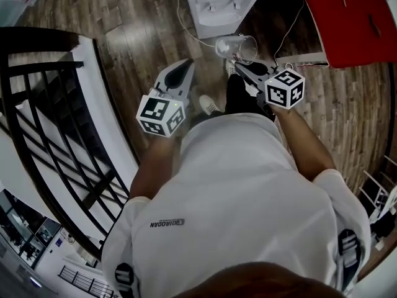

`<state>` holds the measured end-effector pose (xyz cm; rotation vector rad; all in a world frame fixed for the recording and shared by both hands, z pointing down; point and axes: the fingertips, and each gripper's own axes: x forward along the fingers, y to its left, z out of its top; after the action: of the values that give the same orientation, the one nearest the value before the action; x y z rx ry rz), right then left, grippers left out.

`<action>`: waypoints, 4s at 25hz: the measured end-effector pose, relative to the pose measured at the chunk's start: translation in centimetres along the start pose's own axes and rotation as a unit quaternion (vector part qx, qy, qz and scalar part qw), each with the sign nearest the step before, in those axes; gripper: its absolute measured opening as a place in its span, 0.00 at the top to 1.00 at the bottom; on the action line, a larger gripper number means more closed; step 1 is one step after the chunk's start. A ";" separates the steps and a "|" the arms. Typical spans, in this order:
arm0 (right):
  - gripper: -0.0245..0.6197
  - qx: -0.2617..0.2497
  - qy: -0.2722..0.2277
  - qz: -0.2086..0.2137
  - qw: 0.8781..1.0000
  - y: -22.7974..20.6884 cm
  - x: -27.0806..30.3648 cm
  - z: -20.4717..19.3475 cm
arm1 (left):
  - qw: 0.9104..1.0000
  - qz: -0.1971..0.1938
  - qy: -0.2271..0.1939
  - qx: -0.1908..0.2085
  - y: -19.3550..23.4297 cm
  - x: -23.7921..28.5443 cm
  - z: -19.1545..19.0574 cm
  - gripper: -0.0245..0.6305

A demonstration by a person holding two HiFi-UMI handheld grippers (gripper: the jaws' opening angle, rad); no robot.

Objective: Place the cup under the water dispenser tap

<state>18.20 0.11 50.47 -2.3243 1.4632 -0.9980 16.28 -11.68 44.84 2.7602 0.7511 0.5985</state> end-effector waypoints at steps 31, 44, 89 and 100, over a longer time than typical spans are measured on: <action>0.88 0.024 0.108 -0.151 0.982 -26.6 10.9 -9.7 | 0.985 0.000 0.169 -0.040 4.3 20.3 -13.0 0.97; 0.88 0.006 0.215 -0.179 0.960 -34.4 15.9 -13.2 | 0.979 0.010 0.192 -0.073 6.0 22.9 -14.4 0.97; 0.74 -0.158 0.318 -0.221 0.908 -39.9 16.8 -14.5 | 0.977 0.027 0.198 -0.078 7.1 20.9 -13.9 0.97; 0.74 -0.114 0.297 -0.193 0.928 -33.9 13.5 -14.4 | 0.982 0.018 0.178 -0.060 5.9 17.4 -12.3 0.97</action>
<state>36.78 7.18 84.27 -2.6867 1.3776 -1.8638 27.18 -6.32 63.33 2.5902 0.7082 1.1256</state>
